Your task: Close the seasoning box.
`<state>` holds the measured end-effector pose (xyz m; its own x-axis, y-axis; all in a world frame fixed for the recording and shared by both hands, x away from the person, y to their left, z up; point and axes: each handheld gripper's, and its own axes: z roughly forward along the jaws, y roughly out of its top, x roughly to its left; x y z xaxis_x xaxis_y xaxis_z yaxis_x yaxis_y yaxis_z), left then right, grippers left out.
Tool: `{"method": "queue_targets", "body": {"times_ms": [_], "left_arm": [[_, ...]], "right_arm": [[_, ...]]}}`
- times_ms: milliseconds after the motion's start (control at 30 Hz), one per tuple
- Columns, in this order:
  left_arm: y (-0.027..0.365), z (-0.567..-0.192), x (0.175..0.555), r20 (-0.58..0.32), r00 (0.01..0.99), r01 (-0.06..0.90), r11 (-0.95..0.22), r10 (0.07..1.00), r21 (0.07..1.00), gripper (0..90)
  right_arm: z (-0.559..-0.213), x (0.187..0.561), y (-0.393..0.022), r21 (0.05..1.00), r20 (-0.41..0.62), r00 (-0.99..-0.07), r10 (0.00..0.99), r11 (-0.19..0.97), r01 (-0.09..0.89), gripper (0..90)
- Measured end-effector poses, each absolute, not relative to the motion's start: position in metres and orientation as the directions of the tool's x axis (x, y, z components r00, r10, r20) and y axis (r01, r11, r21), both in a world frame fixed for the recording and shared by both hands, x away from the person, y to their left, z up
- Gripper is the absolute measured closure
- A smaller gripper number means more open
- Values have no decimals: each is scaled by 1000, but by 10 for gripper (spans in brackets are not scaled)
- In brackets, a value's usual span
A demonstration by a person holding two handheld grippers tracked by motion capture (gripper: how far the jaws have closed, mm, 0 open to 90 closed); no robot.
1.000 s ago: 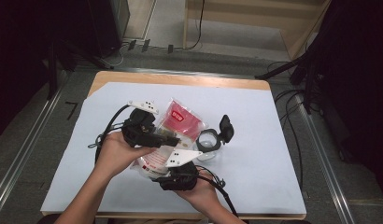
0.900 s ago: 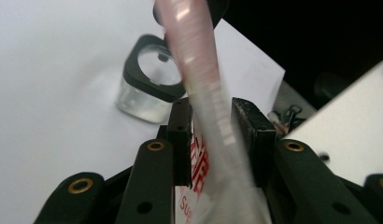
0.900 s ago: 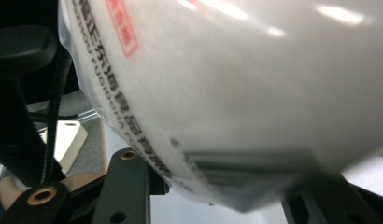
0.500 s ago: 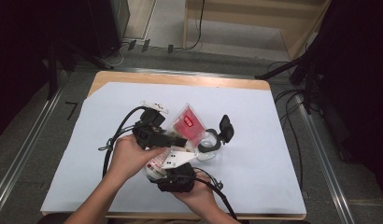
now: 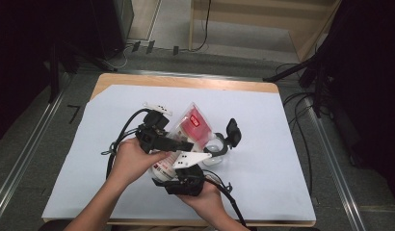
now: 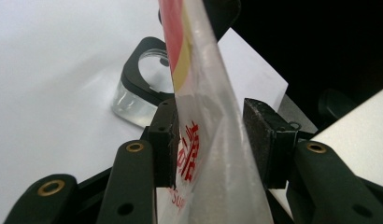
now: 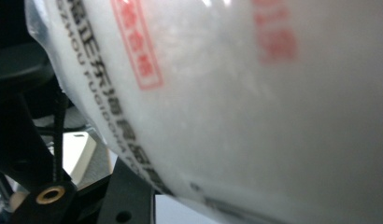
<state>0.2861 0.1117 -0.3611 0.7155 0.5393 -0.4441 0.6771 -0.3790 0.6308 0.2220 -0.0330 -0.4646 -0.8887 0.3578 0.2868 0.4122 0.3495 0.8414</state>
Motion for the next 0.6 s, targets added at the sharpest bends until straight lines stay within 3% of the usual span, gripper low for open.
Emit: {"method": "queue_targets", "body": {"times_ms": [67,133,333,600], "left_arm": [[112,-361,287,-452,708,685,-369,543,628,677],[111,-362,288,-462,696,698,-365,550,616,708],[107,-362,291,-469,682,711,-358,562,605,683],[102,-354,292,-450,698,694,-372,557,616,643]], "right_arm": [[-464,221,-33,845,272,-892,362,354,401,602],[-463,218,-31,849,224,-903,367,382,366,593],[-463,213,-24,846,158,-905,395,419,330,576],[-464,221,-30,833,269,-874,404,358,422,610]]}}
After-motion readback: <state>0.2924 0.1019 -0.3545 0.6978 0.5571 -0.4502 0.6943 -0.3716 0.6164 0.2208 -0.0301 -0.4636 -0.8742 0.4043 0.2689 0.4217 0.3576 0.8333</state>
